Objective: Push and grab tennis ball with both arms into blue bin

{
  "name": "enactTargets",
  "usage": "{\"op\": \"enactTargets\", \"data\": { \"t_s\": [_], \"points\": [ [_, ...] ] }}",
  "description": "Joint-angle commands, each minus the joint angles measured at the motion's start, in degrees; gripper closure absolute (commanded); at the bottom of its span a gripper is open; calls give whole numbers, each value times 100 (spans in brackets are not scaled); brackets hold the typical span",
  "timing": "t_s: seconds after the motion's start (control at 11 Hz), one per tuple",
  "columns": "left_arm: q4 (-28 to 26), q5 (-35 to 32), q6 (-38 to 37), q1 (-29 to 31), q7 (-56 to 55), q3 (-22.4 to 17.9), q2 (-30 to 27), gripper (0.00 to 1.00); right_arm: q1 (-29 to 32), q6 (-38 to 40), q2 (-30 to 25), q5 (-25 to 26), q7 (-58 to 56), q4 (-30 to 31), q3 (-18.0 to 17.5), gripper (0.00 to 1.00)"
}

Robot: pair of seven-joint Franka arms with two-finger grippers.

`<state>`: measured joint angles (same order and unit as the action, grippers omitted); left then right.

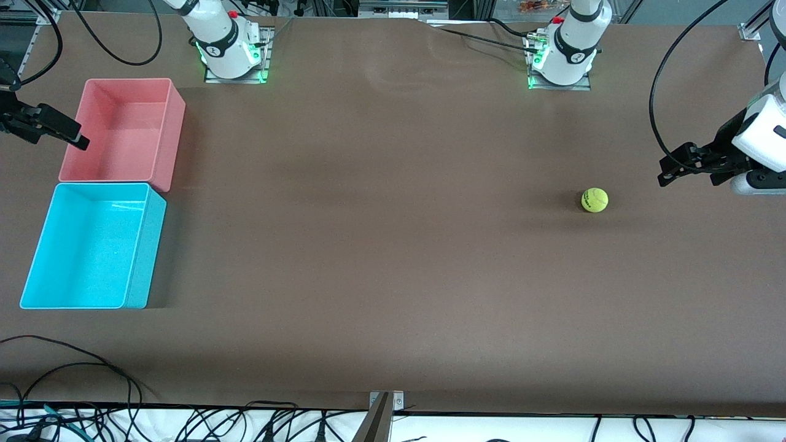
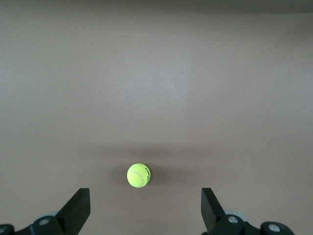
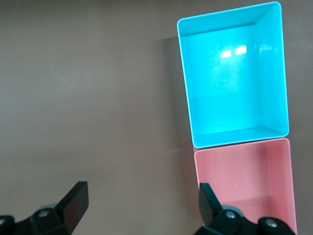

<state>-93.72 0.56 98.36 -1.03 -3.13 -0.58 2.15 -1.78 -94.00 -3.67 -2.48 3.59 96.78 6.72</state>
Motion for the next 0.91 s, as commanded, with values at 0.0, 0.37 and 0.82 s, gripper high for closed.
{"op": "enactTargets", "data": {
  "t_s": [0.0,0.37,0.82],
  "points": [
    [-120,94,-27,50,85,14,-154,0,-33,40,-64,-60,-8,34,48,0],
    [-129,94,-27,50,85,14,-154,0,-42,58,-64,28,-8,34,48,0],
    [-120,111,-19,85,85,5,-145,0,-15,391,-55,72,1,-71,171,0]
  ]
}}
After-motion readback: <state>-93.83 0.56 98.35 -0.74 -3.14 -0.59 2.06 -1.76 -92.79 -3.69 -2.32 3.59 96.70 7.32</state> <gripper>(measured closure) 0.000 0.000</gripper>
